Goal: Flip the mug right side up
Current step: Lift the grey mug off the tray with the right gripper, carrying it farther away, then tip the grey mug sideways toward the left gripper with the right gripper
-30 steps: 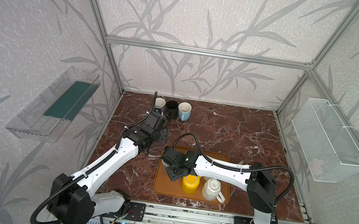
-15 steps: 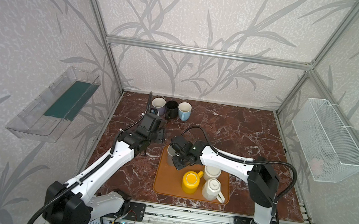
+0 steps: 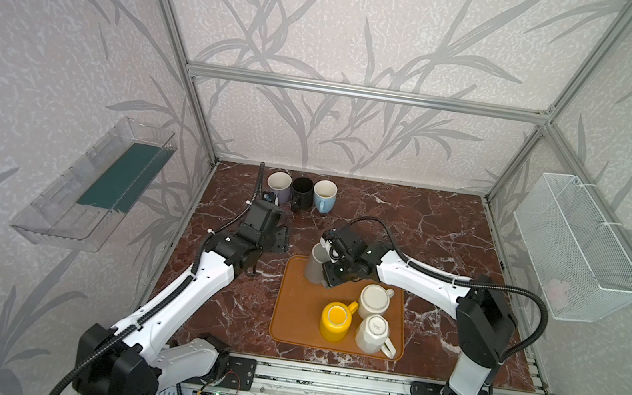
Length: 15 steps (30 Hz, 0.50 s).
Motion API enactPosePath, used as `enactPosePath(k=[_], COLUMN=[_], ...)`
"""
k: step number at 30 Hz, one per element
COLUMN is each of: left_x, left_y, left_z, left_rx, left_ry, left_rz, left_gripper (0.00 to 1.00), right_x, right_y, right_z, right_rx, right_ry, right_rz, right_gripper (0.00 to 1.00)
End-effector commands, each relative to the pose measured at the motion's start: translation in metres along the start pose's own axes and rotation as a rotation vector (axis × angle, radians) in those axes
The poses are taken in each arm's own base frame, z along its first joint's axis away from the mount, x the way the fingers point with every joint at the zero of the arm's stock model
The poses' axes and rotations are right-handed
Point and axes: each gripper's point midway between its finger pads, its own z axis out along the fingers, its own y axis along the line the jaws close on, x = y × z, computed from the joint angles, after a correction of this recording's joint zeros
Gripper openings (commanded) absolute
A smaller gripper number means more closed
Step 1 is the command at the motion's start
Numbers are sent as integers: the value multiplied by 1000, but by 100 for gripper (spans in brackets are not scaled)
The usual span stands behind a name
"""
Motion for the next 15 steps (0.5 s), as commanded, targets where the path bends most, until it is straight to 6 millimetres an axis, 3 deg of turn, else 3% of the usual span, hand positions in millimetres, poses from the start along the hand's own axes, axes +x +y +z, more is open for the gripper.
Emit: enactPosePath(k=[1, 3, 15], left_x=[-3, -4, -10], left_y=[-4, -9, -42], left_z=[-2, -2, 1], left_rx=[37, 61, 239], left_ry=[-20, -24, -31], left_rz=[-15, -17, -53], left_gripper=[70, 70, 68], right_x=[-37, -41, -61], right_y=[17, 16, -15], right_z=[-34, -44, -60], right_rx=[-113, -149, -376], right_ry=[-179, -224, -369], right_rz=[-32, -20, 123], right_gripper=[0, 0, 0])
